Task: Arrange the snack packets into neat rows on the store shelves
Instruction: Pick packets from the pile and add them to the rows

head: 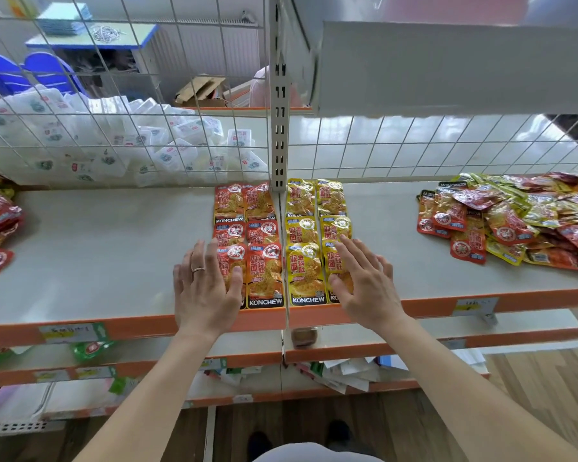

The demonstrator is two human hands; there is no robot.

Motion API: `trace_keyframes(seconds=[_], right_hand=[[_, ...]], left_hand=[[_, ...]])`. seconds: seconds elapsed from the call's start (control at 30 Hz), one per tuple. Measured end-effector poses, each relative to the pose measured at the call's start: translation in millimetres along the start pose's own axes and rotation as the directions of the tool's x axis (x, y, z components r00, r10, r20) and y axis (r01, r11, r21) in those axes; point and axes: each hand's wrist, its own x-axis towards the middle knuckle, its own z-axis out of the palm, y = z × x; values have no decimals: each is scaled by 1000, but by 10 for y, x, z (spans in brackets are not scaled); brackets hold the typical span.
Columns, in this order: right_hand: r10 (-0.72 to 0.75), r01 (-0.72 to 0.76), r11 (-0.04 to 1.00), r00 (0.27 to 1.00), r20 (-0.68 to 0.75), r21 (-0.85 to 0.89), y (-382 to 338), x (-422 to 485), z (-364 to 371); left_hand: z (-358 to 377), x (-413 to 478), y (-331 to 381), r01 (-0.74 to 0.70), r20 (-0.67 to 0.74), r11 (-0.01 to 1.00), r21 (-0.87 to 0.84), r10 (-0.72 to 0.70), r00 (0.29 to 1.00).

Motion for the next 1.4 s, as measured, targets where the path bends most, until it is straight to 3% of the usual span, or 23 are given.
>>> trace_keyframes(seconds=[0.2,0.53,1.13,1.4], right_hand=[[167,-144,979,971,-171,141,74,-247,-229],[346,-301,936,875,-338,180,564,-813,-684],[398,-335,915,840,-369,225,2496,-1824,-1741],[441,-377,891,850,-286,254,3024,-1894,-1870]], left_hand=[[-64,-44,295,-194,-79,974,-118,186,979],[151,-194,1419,-450,20,875,-177,460,887],[844,-1072,3740,-537,37,831,-144,547,836],[1050,-1314,4135,-504,20,846,-175,515,857]])
